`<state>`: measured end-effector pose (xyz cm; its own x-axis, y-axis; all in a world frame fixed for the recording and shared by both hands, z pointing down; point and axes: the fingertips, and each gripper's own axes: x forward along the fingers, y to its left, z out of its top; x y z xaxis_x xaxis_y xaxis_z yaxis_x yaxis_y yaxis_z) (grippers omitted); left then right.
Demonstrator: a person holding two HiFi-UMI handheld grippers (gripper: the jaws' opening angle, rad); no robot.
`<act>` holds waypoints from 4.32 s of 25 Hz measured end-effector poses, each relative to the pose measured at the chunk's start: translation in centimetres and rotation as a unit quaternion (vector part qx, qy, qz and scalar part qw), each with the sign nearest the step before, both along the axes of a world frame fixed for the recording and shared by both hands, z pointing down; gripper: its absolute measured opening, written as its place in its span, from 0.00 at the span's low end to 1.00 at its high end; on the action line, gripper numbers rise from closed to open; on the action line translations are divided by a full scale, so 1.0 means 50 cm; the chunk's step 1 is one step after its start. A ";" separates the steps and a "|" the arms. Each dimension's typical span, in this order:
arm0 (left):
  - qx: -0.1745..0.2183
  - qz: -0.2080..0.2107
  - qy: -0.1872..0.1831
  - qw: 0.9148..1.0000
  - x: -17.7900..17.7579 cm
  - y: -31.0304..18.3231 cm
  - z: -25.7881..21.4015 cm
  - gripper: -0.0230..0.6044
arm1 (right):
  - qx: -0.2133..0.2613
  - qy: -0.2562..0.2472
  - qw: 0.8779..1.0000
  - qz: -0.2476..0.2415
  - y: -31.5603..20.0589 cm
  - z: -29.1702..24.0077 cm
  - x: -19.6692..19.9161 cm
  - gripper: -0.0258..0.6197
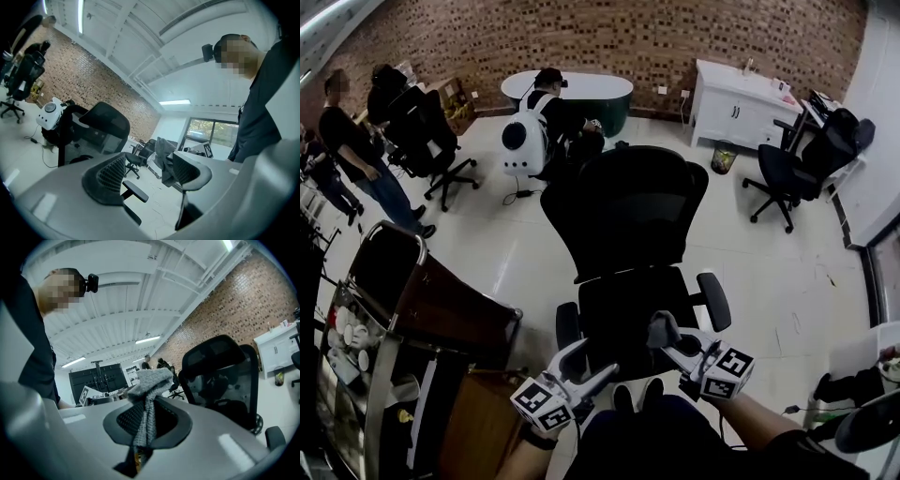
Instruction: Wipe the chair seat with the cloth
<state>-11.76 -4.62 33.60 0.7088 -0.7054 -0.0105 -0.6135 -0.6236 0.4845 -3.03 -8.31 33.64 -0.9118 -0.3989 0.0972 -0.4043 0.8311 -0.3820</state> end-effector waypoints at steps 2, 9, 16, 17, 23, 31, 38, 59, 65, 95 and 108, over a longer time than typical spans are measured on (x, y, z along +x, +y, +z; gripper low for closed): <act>-0.001 -0.002 0.000 1.000 -0.004 -0.013 0.005 0.58 | -0.003 -0.001 1.000 -0.005 -0.016 0.007 -0.012 0.09; -0.009 -0.007 0.001 1.000 0.005 -0.042 0.015 0.58 | -0.002 0.001 1.000 -0.022 -0.044 0.014 -0.034 0.09; -0.046 -0.021 -0.013 0.999 -0.009 -0.100 0.110 0.58 | -0.016 0.037 0.998 -0.052 -0.116 0.119 -0.072 0.09; -0.056 -0.022 -0.017 0.998 -0.011 -0.112 0.132 0.58 | -0.021 0.044 0.997 -0.056 -0.130 0.145 -0.078 0.09; -0.111 -0.039 -0.031 0.993 -0.023 -0.180 0.285 0.58 | -0.072 0.110 0.988 -0.081 -0.238 0.380 -0.128 0.09; -0.160 -0.061 -0.006 0.985 -0.046 -0.252 0.519 0.58 | -0.098 0.229 0.962 -0.112 -0.370 0.755 -0.253 0.09; -0.169 -0.067 -0.001 0.983 -0.038 -0.283 0.608 0.58 | -0.097 0.314 0.936 -0.123 -0.458 1.011 -0.352 0.09; -0.163 -0.035 -0.009 0.986 0.018 -0.306 0.665 0.58 | -0.048 0.541 0.835 -0.087 -0.581 1.236 0.066 0.09; -0.165 -0.029 -0.011 0.986 0.034 -0.297 0.660 0.58 | -0.073 0.567 0.820 0.001 -0.650 1.196 0.247 0.09; -0.189 -0.038 -0.003 0.981 0.016 -0.220 0.681 0.58 | -0.106 0.497 0.850 -0.140 -0.309 1.240 0.049 0.09; -0.190 -0.027 0.000 0.981 0.046 -0.195 0.667 0.58 | -0.130 0.541 0.830 -0.033 -0.343 1.201 0.259 0.09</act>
